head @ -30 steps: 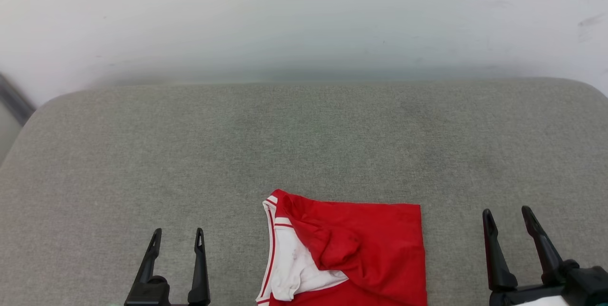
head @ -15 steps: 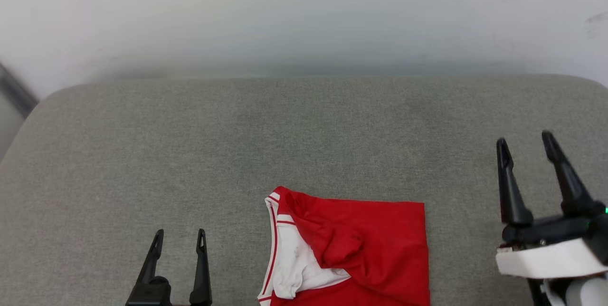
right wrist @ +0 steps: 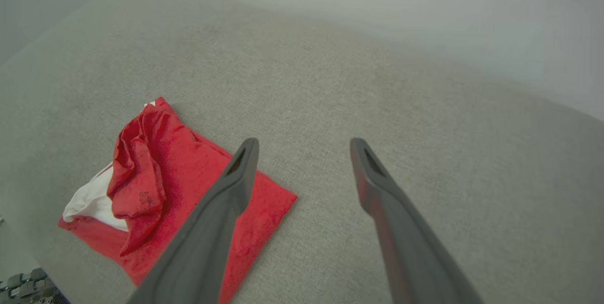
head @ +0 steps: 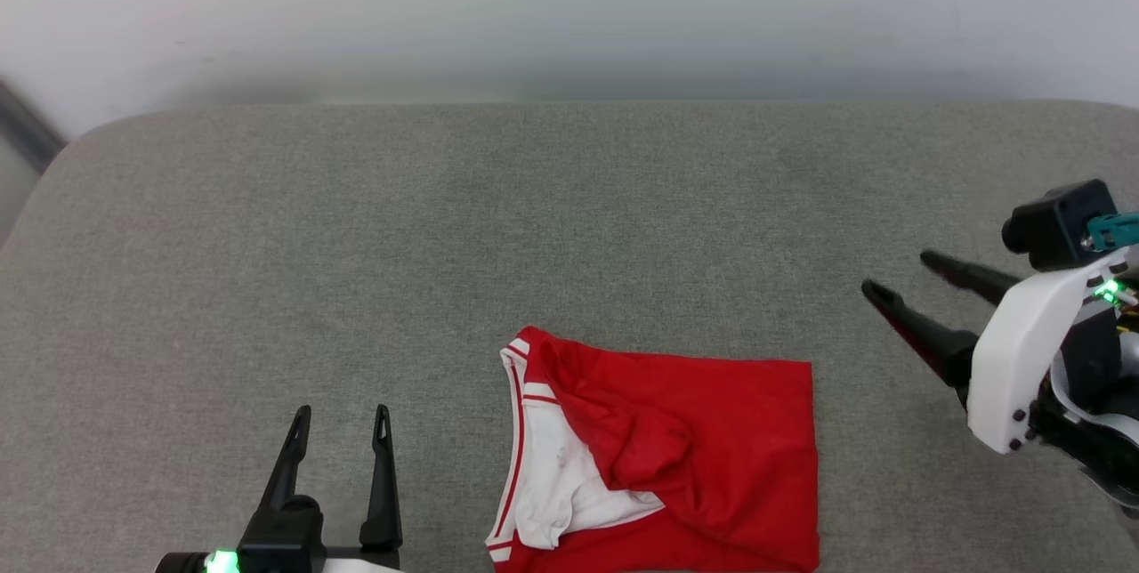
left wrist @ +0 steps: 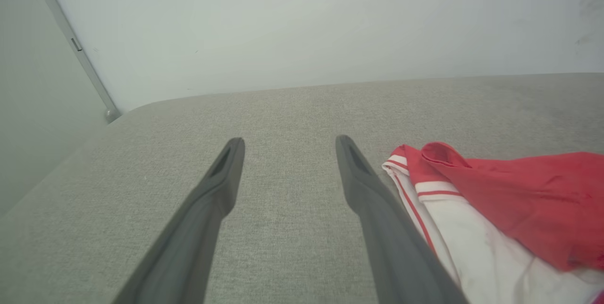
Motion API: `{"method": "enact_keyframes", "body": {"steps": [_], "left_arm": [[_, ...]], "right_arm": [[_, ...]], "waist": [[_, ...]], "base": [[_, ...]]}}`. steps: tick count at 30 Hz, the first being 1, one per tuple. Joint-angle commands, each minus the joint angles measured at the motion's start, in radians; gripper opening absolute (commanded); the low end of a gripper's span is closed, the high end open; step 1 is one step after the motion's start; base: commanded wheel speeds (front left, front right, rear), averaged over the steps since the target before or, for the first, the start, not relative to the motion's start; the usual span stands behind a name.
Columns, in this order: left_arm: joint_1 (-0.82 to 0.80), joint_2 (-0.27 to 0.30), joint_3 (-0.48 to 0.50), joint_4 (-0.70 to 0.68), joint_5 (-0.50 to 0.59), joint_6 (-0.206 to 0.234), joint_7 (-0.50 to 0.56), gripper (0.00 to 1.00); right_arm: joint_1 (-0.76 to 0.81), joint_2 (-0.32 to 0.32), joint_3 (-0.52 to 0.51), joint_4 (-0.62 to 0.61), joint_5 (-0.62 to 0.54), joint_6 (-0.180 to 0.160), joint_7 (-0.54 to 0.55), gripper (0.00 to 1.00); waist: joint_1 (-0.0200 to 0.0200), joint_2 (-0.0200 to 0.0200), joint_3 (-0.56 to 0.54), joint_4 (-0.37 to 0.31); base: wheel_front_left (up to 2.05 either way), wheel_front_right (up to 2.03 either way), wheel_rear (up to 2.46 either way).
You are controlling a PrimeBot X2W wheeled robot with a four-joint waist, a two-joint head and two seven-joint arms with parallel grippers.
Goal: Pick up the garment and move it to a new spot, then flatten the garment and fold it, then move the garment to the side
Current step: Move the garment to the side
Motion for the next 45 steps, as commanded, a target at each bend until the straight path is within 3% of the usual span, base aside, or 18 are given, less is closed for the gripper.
{"method": "enact_keyframes", "body": {"steps": [1,6,12,21,29,30,31,39,45], "left_arm": [[-0.016,-0.001,0.003,-0.001,-0.001,0.0,-0.002,1.0],[-0.04,-0.003,-0.004,-0.002,0.001,-0.006,-0.002,1.0],[-0.077,-0.007,-0.015,0.0,0.001,-0.015,-0.002,1.0],[-0.126,-0.01,-0.031,0.004,0.0,-0.021,-0.002,1.0],[-0.154,-0.013,-0.049,0.015,-0.008,-0.017,-0.002,1.0],[-0.155,-0.014,-0.05,0.016,-0.007,-0.015,-0.002,1.0],[-0.156,-0.014,-0.051,0.017,-0.008,-0.013,-0.002,1.0],[-0.124,-0.015,-0.051,0.032,-0.011,-0.009,-0.002,1.0],[-0.09,-0.015,-0.041,0.033,-0.006,-0.005,-0.002,1.0]], "right_arm": [[0.005,-0.011,0.006,0.008,0.032,0.0,0.028,1.0],[0.058,-0.078,0.025,0.042,0.271,0.0,0.24,1.0],[0.117,-0.048,0.02,0.11,0.398,0.0,0.264,1.0],[0.107,0.052,0.085,0.214,0.441,0.0,0.216,1.0],[0.124,0.076,0.236,0.377,0.346,-0.008,0.186,1.0],[0.124,0.08,0.246,0.392,0.343,-0.008,0.175,0.39],[0.121,0.087,0.252,0.404,0.346,-0.009,0.161,0.0],[0.03,0.058,0.283,0.36,0.359,-0.004,0.052,0.0],[-0.046,-0.034,0.324,0.242,0.339,-0.001,-0.005,0.0]], "waist": [[0.0,0.0,0.007,0.003],[0.0,0.0,0.041,0.015],[0.0,0.0,0.09,0.039],[0.0,0.0,0.156,0.078],[0.0,0.0,0.182,0.111],[0.0,0.0,0.183,0.114],[0.0,0.0,0.183,0.116],[0.0,0.0,0.134,0.112],[0.0,0.0,0.069,0.076]], "base": [[0.0,0.0,0.0],[0.0,0.0,0.0],[0.0,0.0,0.0],[0.0,0.0,0.0],[0.0,0.0,0.0],[0.0,0.0,0.0],[0.0,0.0,0.0],[0.0,0.0,0.0],[0.0,0.0,0.0]]}}
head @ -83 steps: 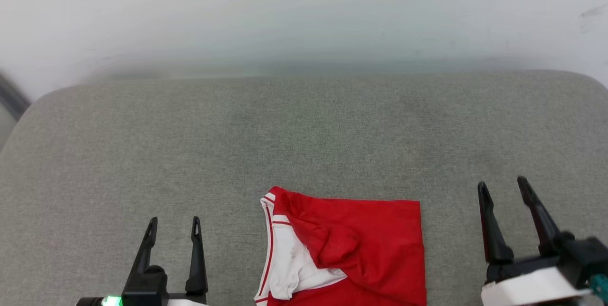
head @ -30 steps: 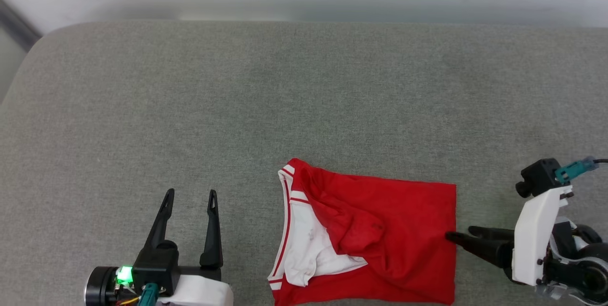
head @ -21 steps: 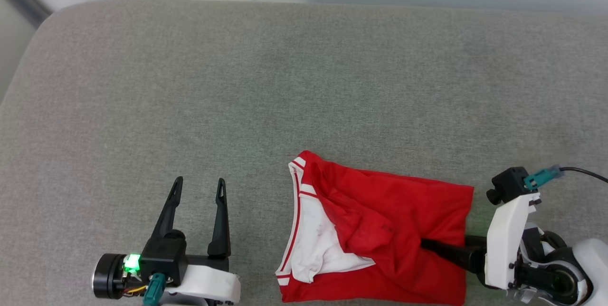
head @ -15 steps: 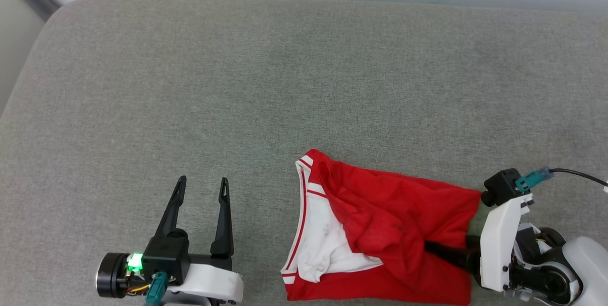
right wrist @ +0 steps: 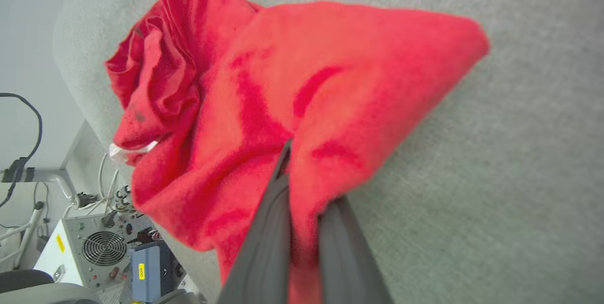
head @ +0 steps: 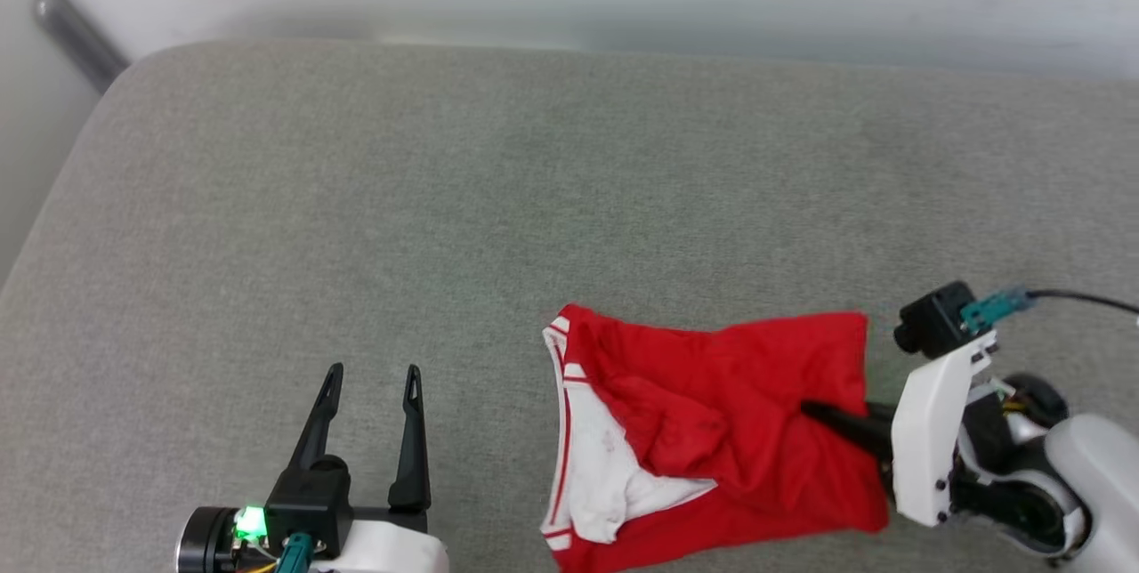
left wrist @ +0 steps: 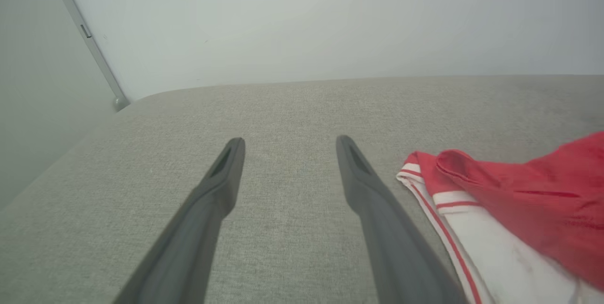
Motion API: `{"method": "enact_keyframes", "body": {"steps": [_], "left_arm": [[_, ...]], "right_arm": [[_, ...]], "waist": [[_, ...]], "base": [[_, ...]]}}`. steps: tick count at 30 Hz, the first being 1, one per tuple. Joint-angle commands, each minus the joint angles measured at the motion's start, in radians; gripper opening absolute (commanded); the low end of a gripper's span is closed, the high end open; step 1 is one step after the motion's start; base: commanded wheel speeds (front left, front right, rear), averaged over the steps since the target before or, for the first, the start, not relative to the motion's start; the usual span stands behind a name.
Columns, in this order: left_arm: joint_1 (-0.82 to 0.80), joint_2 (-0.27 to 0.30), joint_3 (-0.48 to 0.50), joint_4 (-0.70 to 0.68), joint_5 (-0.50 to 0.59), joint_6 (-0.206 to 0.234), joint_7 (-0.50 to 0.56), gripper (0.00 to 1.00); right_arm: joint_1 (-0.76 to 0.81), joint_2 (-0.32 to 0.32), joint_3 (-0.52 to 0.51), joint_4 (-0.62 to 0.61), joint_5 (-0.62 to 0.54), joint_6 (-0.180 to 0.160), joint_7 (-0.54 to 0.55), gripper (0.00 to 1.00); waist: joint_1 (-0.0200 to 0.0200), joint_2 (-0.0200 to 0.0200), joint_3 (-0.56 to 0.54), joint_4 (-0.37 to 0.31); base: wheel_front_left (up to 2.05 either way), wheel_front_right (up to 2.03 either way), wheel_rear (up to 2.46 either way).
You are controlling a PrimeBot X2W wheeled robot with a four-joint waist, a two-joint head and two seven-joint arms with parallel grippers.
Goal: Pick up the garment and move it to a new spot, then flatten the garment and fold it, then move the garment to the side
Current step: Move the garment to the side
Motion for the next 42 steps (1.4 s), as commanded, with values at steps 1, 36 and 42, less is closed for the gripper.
{"method": "enact_keyframes", "body": {"steps": [1,36,42], "left_arm": [[0.011,-0.002,0.002,-0.002,0.002,0.004,-0.002,1.0],[-0.102,0.069,0.127,-0.139,0.03,-0.017,-0.002,1.0],[-0.132,0.09,0.127,-0.17,0.04,-0.011,-0.002,1.0]], "right_arm": [[-0.027,-0.026,0.007,-0.027,-0.014,-0.001,-0.007,0.0],[-0.393,-0.409,-0.083,0.15,-0.262,-0.001,-0.065,0.0],[-0.49,-0.334,-0.171,0.353,-0.348,-0.001,-0.115,0.0]], "waist": [[-0.0001,0.0,-0.026,-0.028],[-0.0001,0.0,0.305,-0.422],[-0.0001,0.0,0.383,-0.422]], "base": [[0.0,0.0,0.0],[0.0,0.0,0.0],[0.0,0.0,0.0]]}}
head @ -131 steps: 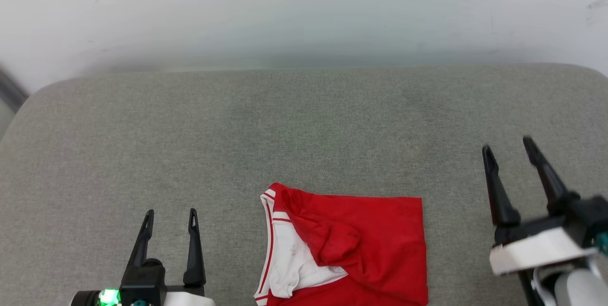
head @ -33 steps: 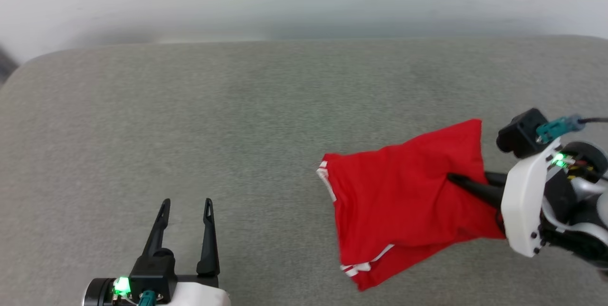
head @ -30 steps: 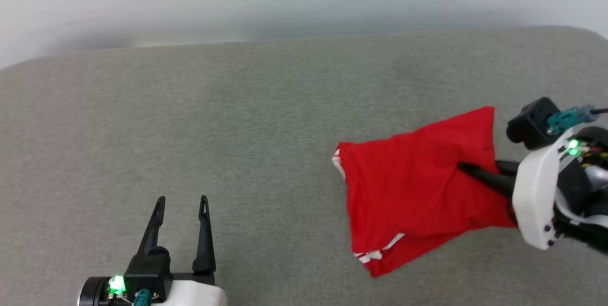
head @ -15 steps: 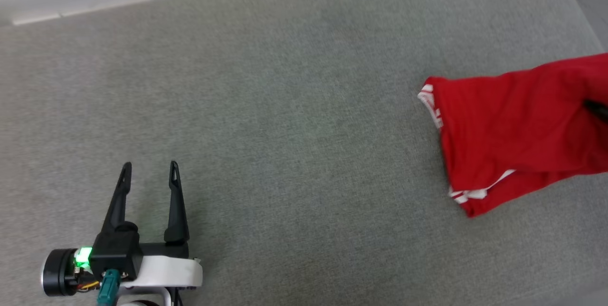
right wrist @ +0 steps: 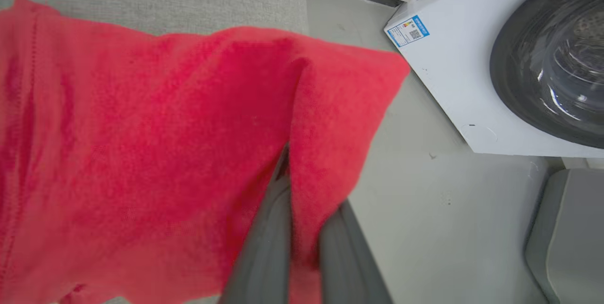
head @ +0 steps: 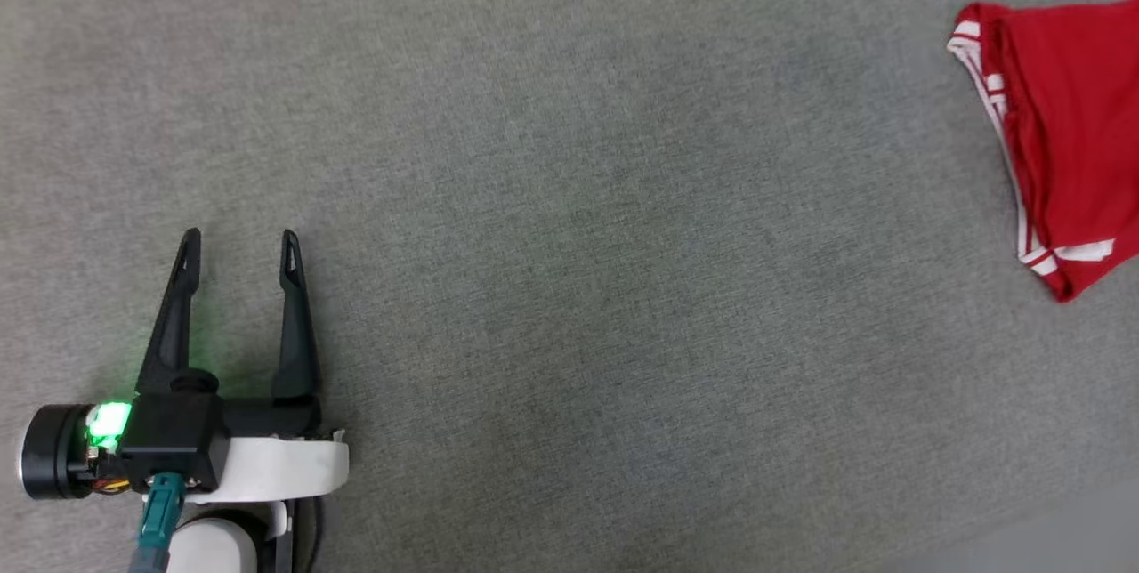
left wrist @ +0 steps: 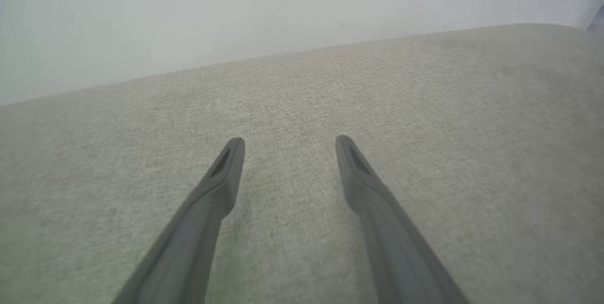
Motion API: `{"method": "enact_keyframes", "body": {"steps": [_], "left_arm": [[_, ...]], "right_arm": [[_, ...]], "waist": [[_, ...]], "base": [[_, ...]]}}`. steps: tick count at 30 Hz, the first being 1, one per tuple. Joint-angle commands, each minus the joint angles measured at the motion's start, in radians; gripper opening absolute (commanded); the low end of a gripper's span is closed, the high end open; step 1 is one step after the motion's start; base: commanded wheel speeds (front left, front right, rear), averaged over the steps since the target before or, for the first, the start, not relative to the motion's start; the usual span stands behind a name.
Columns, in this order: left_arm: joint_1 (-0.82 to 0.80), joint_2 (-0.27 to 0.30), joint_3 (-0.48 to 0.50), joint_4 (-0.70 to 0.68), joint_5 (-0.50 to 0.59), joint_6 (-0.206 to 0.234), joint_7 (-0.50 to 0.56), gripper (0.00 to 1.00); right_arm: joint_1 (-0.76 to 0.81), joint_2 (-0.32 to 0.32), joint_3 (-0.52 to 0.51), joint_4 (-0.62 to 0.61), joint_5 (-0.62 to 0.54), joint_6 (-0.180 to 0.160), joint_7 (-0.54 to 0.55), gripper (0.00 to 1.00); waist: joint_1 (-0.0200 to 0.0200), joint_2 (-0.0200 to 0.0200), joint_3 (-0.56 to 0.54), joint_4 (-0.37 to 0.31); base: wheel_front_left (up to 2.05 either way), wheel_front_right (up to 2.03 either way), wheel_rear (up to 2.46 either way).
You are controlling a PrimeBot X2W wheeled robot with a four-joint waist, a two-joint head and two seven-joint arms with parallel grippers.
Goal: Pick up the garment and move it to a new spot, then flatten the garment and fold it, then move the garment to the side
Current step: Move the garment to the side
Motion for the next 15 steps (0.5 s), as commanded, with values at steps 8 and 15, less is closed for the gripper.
{"method": "enact_keyframes", "body": {"steps": [8,15], "left_arm": [[-0.003,-0.013,-0.014,0.005,-0.005,0.024,-0.002,1.0],[0.047,-0.042,-0.033,0.018,-0.017,0.044,-0.002,1.0]], "right_arm": [[-0.023,0.085,-0.026,0.135,-0.076,-0.001,-0.045,1.0],[-0.057,0.102,-0.1,0.204,-0.307,-0.001,-0.294,1.0]], "waist": [[-0.0001,0.0,-0.037,0.025],[-0.0001,0.0,-0.161,0.066]], "base": [[0.0,0.0,0.0],[0.0,0.0,0.0]]}}
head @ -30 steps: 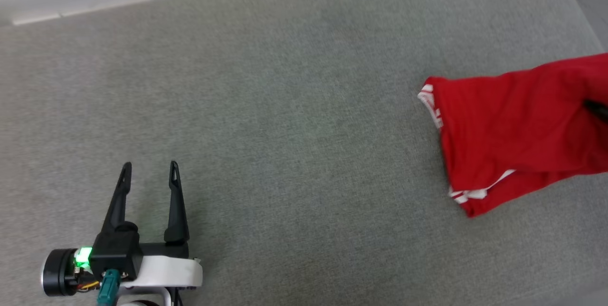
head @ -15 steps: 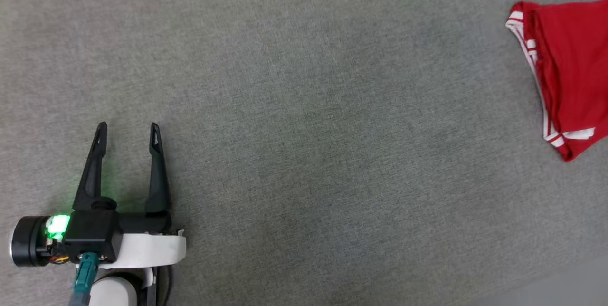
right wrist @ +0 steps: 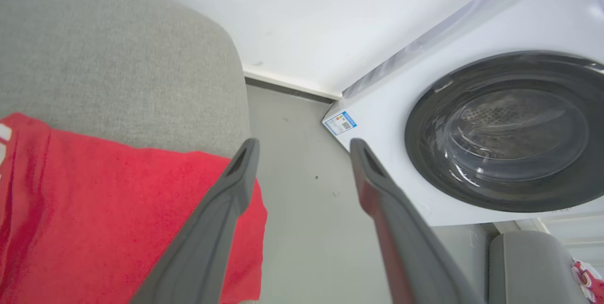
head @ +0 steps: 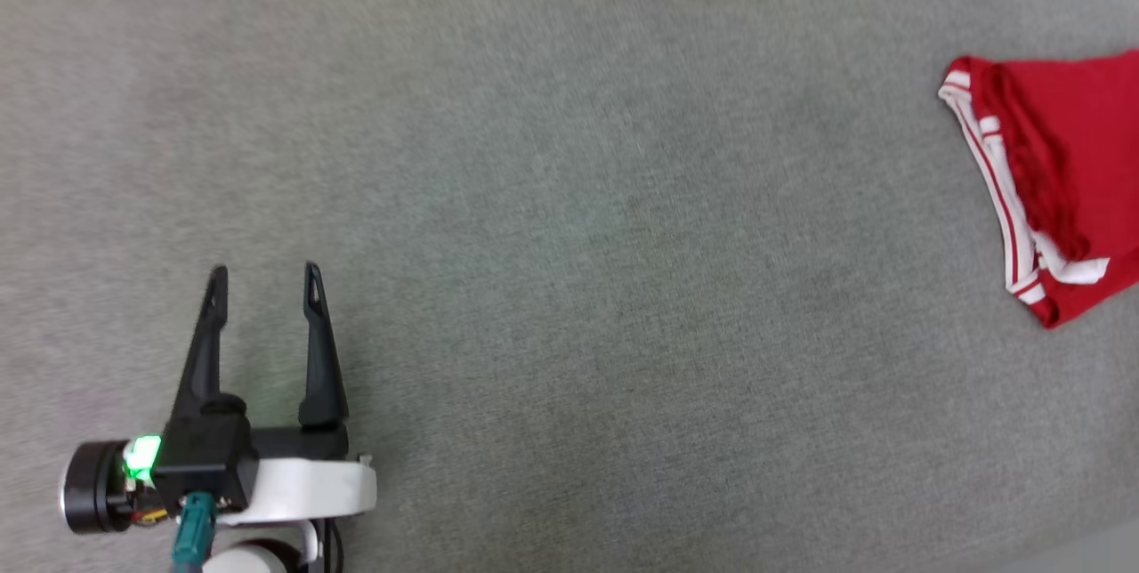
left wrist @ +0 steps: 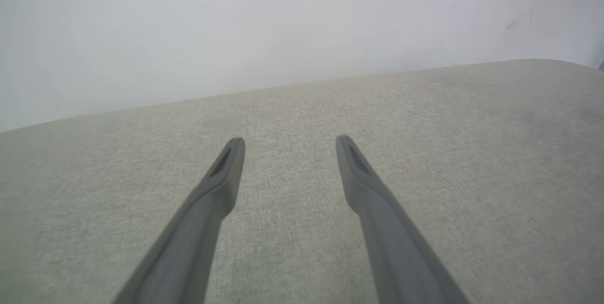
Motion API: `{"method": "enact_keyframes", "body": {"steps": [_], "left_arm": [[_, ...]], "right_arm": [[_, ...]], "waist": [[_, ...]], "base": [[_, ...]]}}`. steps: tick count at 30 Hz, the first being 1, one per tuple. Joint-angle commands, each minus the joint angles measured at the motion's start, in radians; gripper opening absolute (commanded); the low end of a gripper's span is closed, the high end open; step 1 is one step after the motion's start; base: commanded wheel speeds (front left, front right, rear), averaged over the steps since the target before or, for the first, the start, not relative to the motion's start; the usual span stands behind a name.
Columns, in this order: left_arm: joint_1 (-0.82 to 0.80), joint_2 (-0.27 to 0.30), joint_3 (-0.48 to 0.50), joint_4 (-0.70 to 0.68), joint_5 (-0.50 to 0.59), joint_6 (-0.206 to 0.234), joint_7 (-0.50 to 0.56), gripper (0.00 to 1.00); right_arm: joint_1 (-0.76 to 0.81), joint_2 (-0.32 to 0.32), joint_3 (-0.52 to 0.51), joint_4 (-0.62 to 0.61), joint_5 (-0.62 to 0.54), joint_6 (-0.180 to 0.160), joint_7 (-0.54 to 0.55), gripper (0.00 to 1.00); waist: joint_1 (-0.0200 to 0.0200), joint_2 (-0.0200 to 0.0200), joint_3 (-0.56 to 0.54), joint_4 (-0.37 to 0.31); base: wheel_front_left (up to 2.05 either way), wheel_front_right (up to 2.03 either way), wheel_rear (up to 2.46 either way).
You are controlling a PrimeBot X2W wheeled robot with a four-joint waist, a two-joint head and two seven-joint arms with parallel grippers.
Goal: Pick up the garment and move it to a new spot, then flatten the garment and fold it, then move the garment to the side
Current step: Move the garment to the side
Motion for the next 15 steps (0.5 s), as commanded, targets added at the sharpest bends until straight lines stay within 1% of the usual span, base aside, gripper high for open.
{"method": "enact_keyframes", "body": {"steps": [1,4,8,11,15], "left_arm": [[0.016,-0.004,-0.005,0.003,-0.002,0.005,-0.002,1.0],[0.047,-0.015,-0.012,0.007,-0.01,0.013,-0.002,1.0],[0.084,-0.026,-0.017,0.014,-0.018,0.018,-0.002,1.0],[0.108,-0.03,-0.016,0.019,-0.02,0.018,-0.002,1.0],[0.128,-0.033,-0.017,0.025,-0.024,0.014,-0.002,1.0]], "right_arm": [[-0.005,0.021,-0.015,0.009,-0.019,-0.001,-0.031,1.0],[0.01,0.066,-0.07,-0.003,-0.102,-0.001,-0.156,1.0],[0.04,0.169,-0.152,-0.034,-0.182,-0.001,-0.3,1.0],[0.071,0.256,-0.203,-0.084,-0.223,-0.001,-0.355,1.0],[0.137,0.364,-0.253,-0.199,-0.253,-0.001,-0.376,1.0]], "waist": [[0.0,0.0,-0.053,0.028],[0.0,0.0,-0.103,0.046],[0.0,0.0,-0.161,0.069],[0.0,0.0,-0.201,0.09],[0.0,0.0,-0.24,0.117]], "base": [[0.0,0.0,0.0],[0.0,0.0,0.0],[0.0,0.0,0.0],[0.0,0.0,0.0],[0.0,0.0,0.0]]}}
